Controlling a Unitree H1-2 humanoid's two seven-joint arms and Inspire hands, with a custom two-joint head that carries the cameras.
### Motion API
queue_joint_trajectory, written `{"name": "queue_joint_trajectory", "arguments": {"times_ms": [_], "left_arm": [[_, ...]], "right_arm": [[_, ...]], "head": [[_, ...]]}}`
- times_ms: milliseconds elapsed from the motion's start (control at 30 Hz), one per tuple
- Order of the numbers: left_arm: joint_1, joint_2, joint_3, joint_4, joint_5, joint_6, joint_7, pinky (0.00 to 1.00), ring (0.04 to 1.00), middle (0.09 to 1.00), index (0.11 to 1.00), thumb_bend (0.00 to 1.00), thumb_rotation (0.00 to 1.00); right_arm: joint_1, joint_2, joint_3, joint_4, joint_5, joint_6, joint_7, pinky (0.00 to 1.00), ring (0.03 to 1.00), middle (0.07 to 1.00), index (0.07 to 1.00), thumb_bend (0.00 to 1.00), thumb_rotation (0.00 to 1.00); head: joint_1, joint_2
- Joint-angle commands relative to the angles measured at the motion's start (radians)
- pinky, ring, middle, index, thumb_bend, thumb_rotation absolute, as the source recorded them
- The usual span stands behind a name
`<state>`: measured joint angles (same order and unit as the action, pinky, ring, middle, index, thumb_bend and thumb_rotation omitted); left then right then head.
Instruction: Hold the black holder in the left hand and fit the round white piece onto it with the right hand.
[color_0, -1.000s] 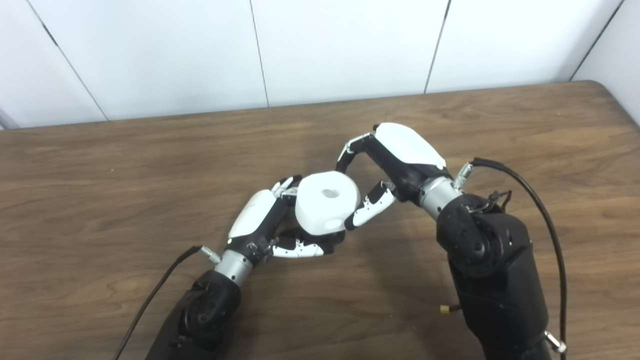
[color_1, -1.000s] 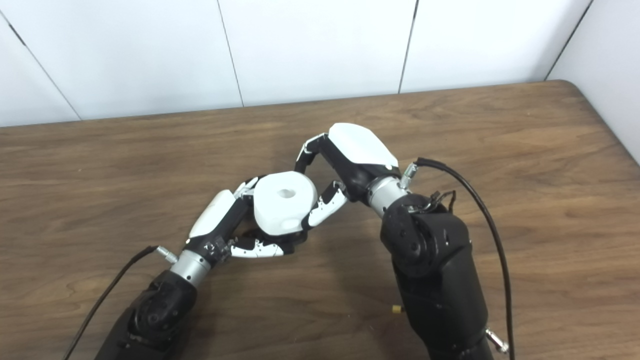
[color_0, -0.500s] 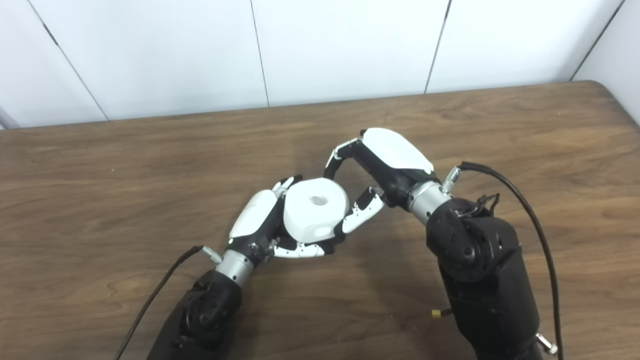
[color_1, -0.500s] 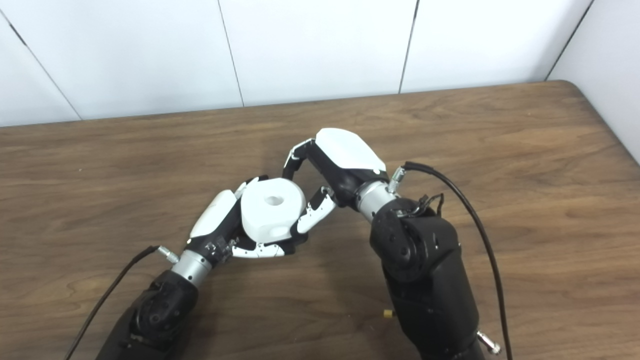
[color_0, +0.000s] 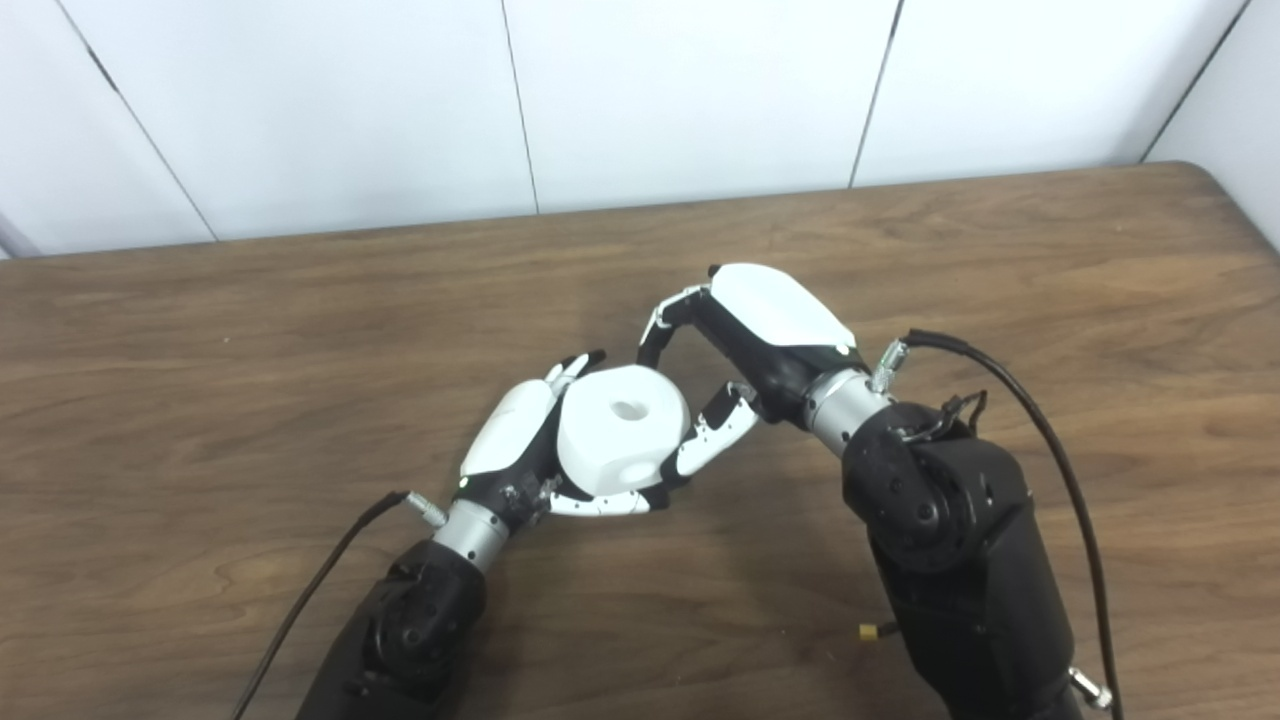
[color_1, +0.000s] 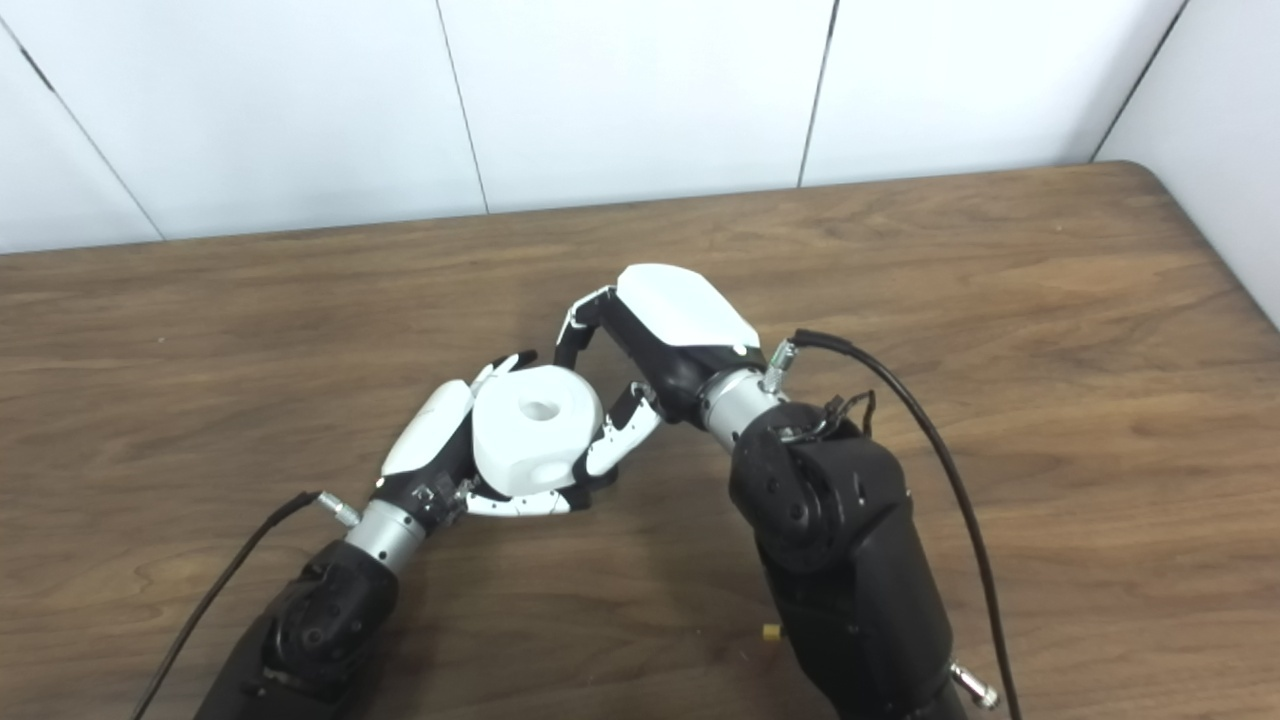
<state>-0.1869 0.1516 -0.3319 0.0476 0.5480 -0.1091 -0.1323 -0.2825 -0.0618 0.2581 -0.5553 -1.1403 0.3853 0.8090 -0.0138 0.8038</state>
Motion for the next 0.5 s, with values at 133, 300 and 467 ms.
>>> {"name": "queue_joint_trajectory", "arguments": {"times_ms": [133, 300, 467], "left_arm": [[-0.009, -0.006, -0.001, -0.032, -0.008, 0.005, -0.002, 1.00, 0.989, 0.825, 0.482, 0.52, 0.05], [-0.008, -0.006, -0.002, -0.034, -0.007, 0.007, 0.000, 1.00, 0.988, 0.824, 0.482, 0.52, 0.05], [-0.010, -0.006, -0.002, -0.030, -0.008, 0.008, 0.001, 1.00, 0.989, 0.825, 0.482, 0.52, 0.05]], "right_arm": [[-0.036, -0.029, 0.003, -0.015, 0.006, -0.035, -0.020, 1.00, 0.859, 0.688, 0.475, 0.52, 0.14], [-0.052, -0.047, 0.006, -0.016, 0.000, -0.047, -0.030, 1.00, 0.855, 0.687, 0.475, 0.52, 0.14], [-0.064, -0.056, 0.001, -0.017, 0.006, -0.057, -0.034, 1.00, 0.857, 0.687, 0.475, 0.52, 0.14]], "head": [[-0.003, 0.002], [-0.009, 0.000], [-0.012, -0.002]]}}
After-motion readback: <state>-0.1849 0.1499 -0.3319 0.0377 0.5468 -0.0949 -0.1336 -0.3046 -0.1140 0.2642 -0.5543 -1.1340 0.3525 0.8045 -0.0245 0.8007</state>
